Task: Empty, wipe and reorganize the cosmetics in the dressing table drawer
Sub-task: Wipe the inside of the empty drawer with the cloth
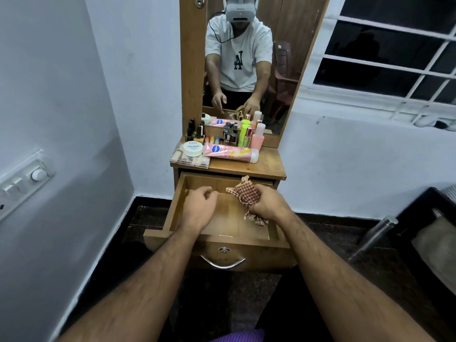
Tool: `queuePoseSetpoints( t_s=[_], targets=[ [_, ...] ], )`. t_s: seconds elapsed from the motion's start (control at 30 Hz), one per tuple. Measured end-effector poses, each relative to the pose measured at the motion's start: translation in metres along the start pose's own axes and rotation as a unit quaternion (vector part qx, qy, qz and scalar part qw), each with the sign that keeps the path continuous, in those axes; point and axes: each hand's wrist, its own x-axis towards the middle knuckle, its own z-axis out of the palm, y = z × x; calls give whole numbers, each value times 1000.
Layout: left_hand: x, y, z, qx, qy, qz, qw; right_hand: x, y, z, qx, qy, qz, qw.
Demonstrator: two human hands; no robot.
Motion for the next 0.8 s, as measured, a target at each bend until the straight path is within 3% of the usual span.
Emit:
queuePoseSetpoints(
  t_s=[0.1, 0.23, 0.43, 0.53, 0.63, 0.73, 0.8],
  targets=[
    [-7, 23, 23, -172, -68, -77, 980, -5, -11, -15, -10, 46, -20, 999],
    [-14, 39, 41, -261, -113, -115, 952, -14, -19, -16, -11, 88, -33, 996],
    [-13, 52, 54, -287, -84, -101, 949, -25, -14, -12, -34, 112, -75, 990],
    [-7, 51, 59, -303, -69, -102, 945, -28, -6, -18, 25, 85, -89, 992],
    [0, 53, 62, -328, -66, -128, 933, -26, 6, -27, 146, 90, -53, 984],
    [6, 61, 65, -343, -78, -157, 923, -18, 24, -34, 179, 166, 8, 970],
    [12, 63, 70, -344, -91, -160, 921, -12, 37, -35, 199, 167, 48, 965]
  ],
)
